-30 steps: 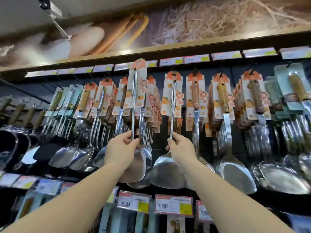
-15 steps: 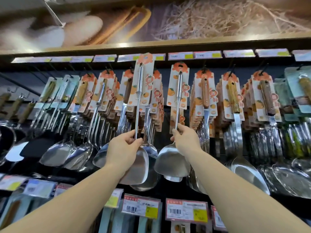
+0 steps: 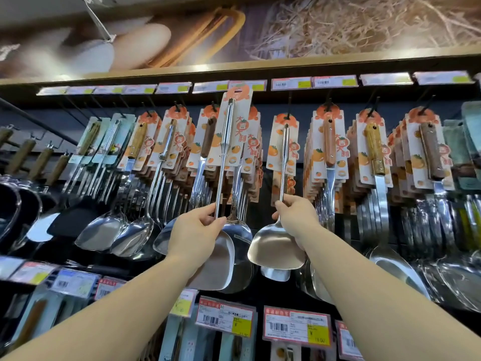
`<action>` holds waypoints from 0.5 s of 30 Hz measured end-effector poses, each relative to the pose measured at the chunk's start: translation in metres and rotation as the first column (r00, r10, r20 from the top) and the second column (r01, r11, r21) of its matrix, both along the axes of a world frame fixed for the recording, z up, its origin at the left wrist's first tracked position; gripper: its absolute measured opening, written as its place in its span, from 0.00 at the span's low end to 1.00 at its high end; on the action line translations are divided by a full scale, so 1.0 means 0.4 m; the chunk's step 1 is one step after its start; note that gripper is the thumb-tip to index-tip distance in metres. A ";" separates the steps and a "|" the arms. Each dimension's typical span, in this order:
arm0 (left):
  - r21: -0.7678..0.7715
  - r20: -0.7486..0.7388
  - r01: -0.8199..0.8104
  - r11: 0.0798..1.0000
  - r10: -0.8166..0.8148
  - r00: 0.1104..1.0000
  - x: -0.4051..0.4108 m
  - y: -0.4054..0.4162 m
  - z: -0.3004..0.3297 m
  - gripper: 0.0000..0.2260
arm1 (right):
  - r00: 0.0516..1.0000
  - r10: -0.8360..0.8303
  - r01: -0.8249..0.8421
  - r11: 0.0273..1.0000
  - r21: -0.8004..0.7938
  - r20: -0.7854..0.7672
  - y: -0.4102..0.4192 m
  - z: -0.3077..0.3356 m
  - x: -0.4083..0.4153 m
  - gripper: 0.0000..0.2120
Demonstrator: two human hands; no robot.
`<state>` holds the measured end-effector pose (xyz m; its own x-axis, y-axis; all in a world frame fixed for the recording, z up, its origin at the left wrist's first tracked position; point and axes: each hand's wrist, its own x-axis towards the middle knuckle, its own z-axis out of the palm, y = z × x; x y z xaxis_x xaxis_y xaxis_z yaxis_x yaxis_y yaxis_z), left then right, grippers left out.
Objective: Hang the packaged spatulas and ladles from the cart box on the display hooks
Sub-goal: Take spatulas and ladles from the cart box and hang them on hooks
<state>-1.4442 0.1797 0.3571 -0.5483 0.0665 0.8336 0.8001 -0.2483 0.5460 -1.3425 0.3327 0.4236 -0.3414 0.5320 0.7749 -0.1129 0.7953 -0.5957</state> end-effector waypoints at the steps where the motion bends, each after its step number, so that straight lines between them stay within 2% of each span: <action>1: 0.000 -0.003 -0.003 1.000 0.003 1.000 -0.001 -0.001 0.000 0.19 | 1.000 0.009 -0.008 1.000 -0.023 0.012 0.003 -0.001 -0.002 0.14; 5: -0.010 0.004 0.022 1.000 -0.022 1.000 -0.003 0.004 0.003 0.20 | 0.997 0.004 0.004 0.995 -0.102 0.075 0.014 -0.002 -0.009 0.19; 7: -0.022 -0.005 0.028 0.999 -0.028 1.000 -0.003 0.011 0.002 0.20 | 0.991 -0.081 0.087 0.995 -0.047 0.105 0.017 -0.011 -0.005 0.23; 9: -0.026 -0.009 0.040 0.999 -0.040 0.999 -0.001 0.024 0.002 0.19 | 0.989 -0.127 0.125 0.992 0.035 0.077 0.005 -0.035 0.012 0.21; 10: -0.031 -0.010 0.045 0.998 -0.046 0.999 -0.001 0.034 0.003 0.18 | 0.993 -0.098 0.094 0.994 0.054 0.065 -0.008 -0.051 0.024 0.19; 12: -0.059 -0.015 0.044 0.997 -0.045 0.999 0.004 0.057 0.009 0.17 | 0.988 0.111 -0.109 0.994 -0.021 0.105 -0.038 -0.083 0.048 0.15; 14: -0.090 -0.031 0.042 0.995 -0.045 0.998 0.015 0.086 0.017 0.17 | 0.917 0.335 -0.316 0.941 -0.121 0.215 -0.063 -0.116 0.070 0.11; 15: -0.098 -0.035 0.048 0.994 -0.052 0.998 0.025 0.101 0.020 0.17 | 0.887 0.382 -0.361 0.924 -0.126 0.259 -0.071 -0.130 0.079 0.09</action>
<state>-1.4343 0.2201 0.3651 -0.5106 0.1748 0.8419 0.8085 -0.2356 0.5392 -1.3111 0.3045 0.3717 -0.7175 0.3753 0.5868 -0.2166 0.6805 -0.7000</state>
